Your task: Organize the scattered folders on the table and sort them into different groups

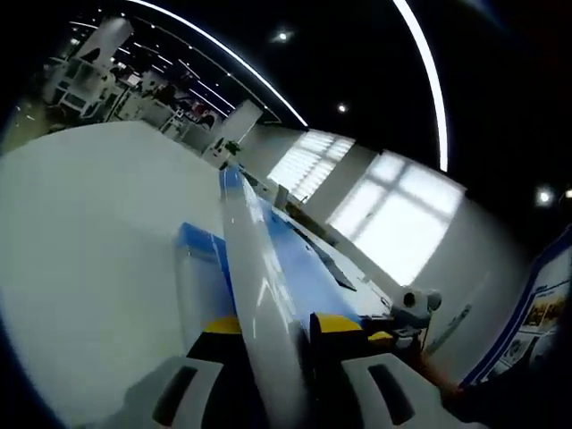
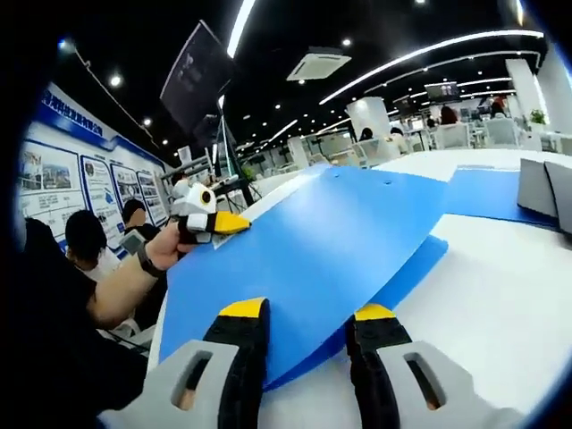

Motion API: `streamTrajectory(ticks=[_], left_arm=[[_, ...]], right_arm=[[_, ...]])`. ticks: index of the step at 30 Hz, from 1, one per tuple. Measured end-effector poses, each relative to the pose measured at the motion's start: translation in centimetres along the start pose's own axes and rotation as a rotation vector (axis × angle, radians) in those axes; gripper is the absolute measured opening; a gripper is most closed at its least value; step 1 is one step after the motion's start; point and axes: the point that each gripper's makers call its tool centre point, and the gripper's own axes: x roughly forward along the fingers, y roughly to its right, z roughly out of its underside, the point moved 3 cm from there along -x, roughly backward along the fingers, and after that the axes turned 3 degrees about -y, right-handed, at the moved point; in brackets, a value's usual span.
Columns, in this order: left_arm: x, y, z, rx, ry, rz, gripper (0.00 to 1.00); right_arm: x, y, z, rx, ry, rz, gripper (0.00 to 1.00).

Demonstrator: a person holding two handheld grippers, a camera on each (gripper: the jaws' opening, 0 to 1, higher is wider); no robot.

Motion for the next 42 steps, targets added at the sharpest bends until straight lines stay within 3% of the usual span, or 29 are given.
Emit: streamTrajectory(ticks=[7, 10, 16, 22, 27, 30, 35, 42], left_arm=[[-0.5, 0.3, 0.3, 0.035, -0.002, -0.027, 0.30], [-0.3, 0.8, 0.6, 0.056, -0.007, -0.043, 0.31], [-0.1, -0.8, -0.3, 0.123, -0.016, -0.099, 0.35], [0.0, -0.9, -0.5, 0.133, -0.017, -0.104, 0.35], [0.2, -1.6, -0.9, 0.158, -0.024, -0.117, 0.35], [0.3, -2.0, -1.1, 0.164, -0.027, -0.120, 0.36], [0.4, -2.3, -1.3, 0.187, -0.035, -0.134, 0.36], [0.4, -2.8, -1.5, 0.210, -0.043, -0.147, 0.37]], right_arm=[[0.2, -0.2, 0.2, -0.001, -0.001, 0.004, 0.40], [0.3, -0.1, 0.3, -0.036, 0.006, 0.024, 0.45], [0.3, -0.2, 0.4, -0.057, 0.013, 0.045, 0.52], [0.3, -0.1, 0.4, -0.065, 0.014, 0.060, 0.55], [0.1, 0.8, 0.3, -0.109, 0.012, 0.114, 0.62], [0.0, 2.0, 0.1, -0.186, 0.008, 0.201, 0.70], [0.4, 1.0, 0.3, -0.196, 0.003, 0.152, 0.67], [0.1, 1.6, 0.2, -0.187, 0.006, 0.175, 0.69]])
